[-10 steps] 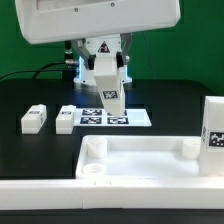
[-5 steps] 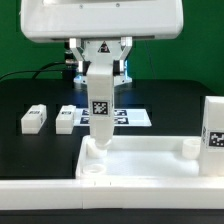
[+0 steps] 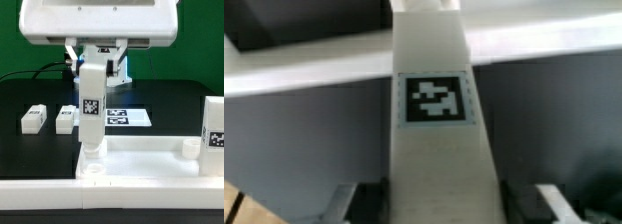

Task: Assemble desk

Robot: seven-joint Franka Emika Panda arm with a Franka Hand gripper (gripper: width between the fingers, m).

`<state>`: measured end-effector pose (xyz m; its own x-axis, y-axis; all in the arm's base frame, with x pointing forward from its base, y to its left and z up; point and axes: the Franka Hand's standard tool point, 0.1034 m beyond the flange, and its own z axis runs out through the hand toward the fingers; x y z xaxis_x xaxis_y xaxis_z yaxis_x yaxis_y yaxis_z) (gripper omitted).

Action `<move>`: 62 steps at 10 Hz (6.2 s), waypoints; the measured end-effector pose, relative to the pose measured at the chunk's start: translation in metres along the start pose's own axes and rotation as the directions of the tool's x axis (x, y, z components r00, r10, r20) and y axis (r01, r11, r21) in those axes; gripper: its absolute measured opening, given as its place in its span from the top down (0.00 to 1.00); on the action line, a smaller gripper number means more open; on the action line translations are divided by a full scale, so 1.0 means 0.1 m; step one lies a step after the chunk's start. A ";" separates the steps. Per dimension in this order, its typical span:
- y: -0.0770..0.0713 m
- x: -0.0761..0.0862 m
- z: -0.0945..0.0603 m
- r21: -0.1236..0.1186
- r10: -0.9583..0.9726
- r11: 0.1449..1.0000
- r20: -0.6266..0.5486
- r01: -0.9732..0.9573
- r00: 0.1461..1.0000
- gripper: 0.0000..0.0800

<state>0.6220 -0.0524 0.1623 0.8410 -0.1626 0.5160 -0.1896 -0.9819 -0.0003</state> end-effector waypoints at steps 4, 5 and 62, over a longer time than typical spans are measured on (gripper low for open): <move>0.00 -0.01 0.09 -0.005 -0.002 1.000 0.009 0.003 1.000 0.64; -0.02 -0.03 0.11 -0.005 -0.006 1.000 0.013 0.007 1.000 0.64; -0.04 -0.18 0.40 -0.183 0.528 0.843 0.461 -0.505 0.714 0.20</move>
Offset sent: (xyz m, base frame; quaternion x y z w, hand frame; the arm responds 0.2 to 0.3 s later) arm 0.0114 0.0076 -0.0035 0.0035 -0.0035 0.0174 0.9998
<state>0.6279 -0.0498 0.1189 0.7337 -0.6790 -0.0269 -0.6776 -0.7280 -0.1043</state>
